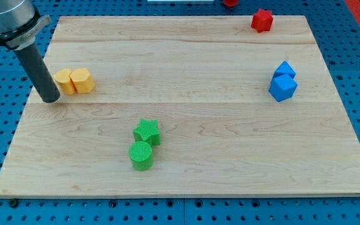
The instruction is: Slide the arm parallel to the left of the green circle
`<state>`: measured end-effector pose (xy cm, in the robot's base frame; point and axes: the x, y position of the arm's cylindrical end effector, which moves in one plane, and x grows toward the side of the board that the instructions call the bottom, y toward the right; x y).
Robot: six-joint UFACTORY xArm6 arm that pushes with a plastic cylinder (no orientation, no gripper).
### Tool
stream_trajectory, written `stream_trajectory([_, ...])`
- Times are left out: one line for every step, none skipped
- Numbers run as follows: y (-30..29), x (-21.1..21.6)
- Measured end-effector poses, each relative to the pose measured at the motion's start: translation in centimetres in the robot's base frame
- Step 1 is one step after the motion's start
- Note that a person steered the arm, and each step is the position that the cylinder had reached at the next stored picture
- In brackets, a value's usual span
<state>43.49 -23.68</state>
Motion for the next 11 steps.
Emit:
stream_trajectory([1.3, 0.0])
stream_trajectory([2.4, 0.0])
stream_trajectory([2.8, 0.0])
stream_trajectory([2.8, 0.0])
stream_trajectory([2.8, 0.0])
stream_trajectory([2.9, 0.4])
stream_trajectory([3.2, 1.2])
stream_trajectory([3.6, 3.0])
stream_trajectory([3.8, 5.3])
stream_trajectory([4.4, 7.3])
stream_trajectory([5.6, 9.8])
